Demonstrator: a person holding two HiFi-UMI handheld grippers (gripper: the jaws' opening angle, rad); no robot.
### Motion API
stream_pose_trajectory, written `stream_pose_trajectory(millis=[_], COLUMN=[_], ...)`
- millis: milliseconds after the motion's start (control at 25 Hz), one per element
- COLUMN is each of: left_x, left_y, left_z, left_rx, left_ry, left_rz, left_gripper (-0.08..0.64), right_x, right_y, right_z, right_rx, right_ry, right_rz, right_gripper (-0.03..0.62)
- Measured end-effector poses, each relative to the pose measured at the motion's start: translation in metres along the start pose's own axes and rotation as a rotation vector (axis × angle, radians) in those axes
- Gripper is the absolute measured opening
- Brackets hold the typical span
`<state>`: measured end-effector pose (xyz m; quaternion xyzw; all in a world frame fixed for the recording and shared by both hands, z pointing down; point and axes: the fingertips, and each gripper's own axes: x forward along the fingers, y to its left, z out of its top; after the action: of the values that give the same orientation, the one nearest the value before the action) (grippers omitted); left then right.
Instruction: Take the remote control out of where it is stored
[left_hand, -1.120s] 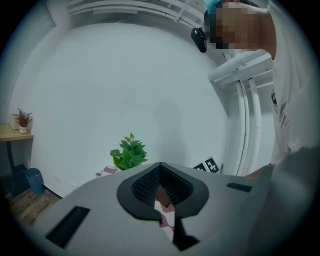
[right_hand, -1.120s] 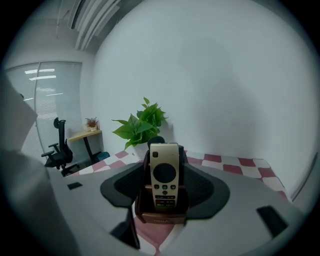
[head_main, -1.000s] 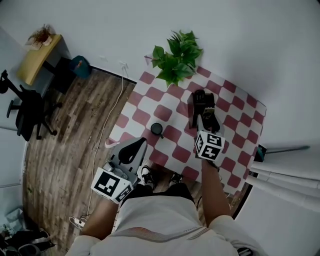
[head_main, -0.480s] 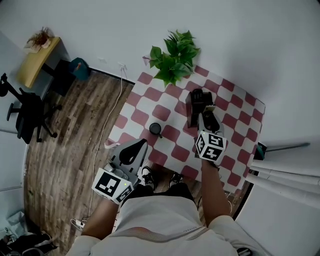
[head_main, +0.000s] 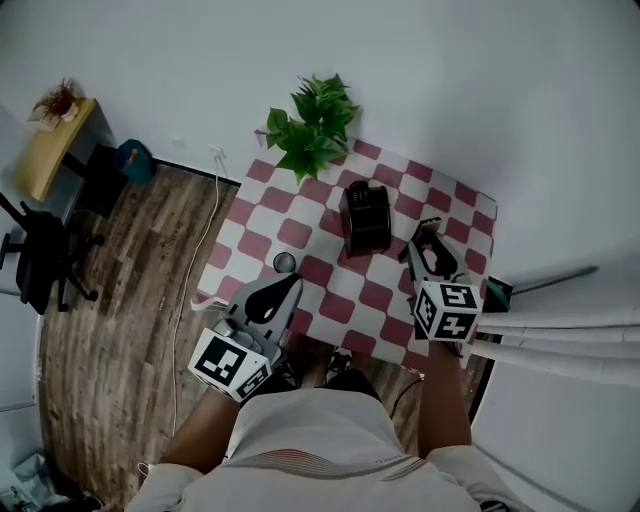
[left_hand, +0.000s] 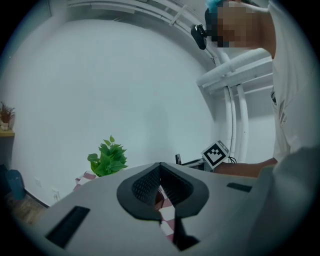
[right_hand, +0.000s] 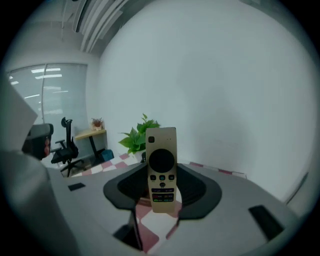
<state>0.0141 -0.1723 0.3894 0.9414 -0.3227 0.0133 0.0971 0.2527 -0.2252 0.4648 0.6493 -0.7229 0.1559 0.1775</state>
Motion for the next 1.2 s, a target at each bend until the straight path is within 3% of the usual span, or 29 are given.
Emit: stream_pose_trajectory(millis=[320,640,960,1200], left_x=[0.021,0.023,0.014,0.006], left_y=[-0.017,-0.015,-0.005,0.003], left_z=[0.003,-0.002,-0.006,-0.003], left_rx=[0.005,-0.003,-0.023,-0.030], left_ry=[-0.003,0.011,0.004,-0.013], left_rz=[-0.060,-0.039,0.014,0.046], left_gripper=[0.006,0.006,0.006,0.006], right_x=[-0.018,-0.009,0.016,0.021], right_y=[-0.035,-0.054,-0.054,-0.052], right_z=[-0.107,-0.215,-0.246,-0.255], right_rx=[-0.154,-0.334,-0.385,-0.395], right_ry=[0.433,0.881,1.047,1.077], right_rz=[0.026,0.110,0.183,0.187], right_gripper=[0.187,0.186,0.186,0.187])
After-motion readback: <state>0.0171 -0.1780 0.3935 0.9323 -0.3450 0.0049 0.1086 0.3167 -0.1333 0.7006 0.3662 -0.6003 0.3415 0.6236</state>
